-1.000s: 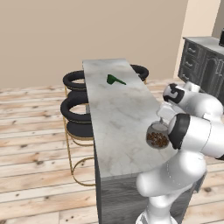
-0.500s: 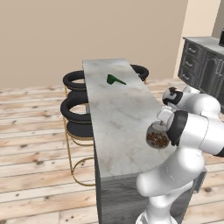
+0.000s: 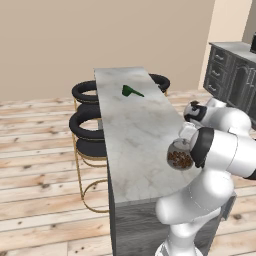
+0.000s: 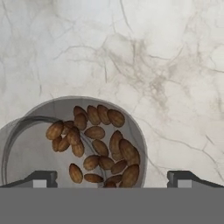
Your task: Pick the jar and candle from the dining table and place them in the open cabinet. Close the cabinet after placing the objects.
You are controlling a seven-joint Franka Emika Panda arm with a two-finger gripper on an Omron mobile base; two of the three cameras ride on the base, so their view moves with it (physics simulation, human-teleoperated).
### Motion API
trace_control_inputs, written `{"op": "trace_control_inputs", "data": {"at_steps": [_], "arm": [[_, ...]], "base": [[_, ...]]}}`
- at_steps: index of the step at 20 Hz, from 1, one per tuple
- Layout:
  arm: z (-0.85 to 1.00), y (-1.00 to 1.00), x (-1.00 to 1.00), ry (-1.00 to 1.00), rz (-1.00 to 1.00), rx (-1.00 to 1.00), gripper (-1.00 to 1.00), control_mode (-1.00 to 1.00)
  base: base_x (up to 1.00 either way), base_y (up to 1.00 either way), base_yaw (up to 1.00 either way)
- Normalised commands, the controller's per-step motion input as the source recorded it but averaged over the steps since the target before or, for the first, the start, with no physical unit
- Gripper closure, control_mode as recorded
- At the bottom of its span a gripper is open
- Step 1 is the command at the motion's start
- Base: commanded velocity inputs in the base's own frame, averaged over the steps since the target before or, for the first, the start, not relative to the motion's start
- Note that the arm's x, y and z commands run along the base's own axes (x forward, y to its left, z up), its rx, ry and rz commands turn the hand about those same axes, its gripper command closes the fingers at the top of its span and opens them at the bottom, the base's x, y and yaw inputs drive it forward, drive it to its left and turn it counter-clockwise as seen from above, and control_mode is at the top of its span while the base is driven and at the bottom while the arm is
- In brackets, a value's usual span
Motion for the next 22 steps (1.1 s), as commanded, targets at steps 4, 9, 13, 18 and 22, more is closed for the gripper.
{"op": "trace_control_inputs", "data": {"at_steps": [4,9,13,18,22], "arm": [[-0.17,0.0,0.0,0.0,0.0,-0.06,-1.0,-1.0],[-0.27,0.0,0.02,-0.01,0.0,-0.06,-1.0,-1.0],[-0.03,0.0,0.16,-0.01,0.0,-0.03,-1.0,-1.0],[0.0,0.0,0.24,0.0,0.0,-0.01,-1.0,-1.0],[-0.04,0.0,0.0,0.0,0.0,-0.01,-1.0,-1.0]], "base": [[0.0,0.0,0.0],[0.0,0.0,0.0],[0.0,0.0,0.0],[0.0,0.0,0.0],[0.0,0.0,0.0]]}}
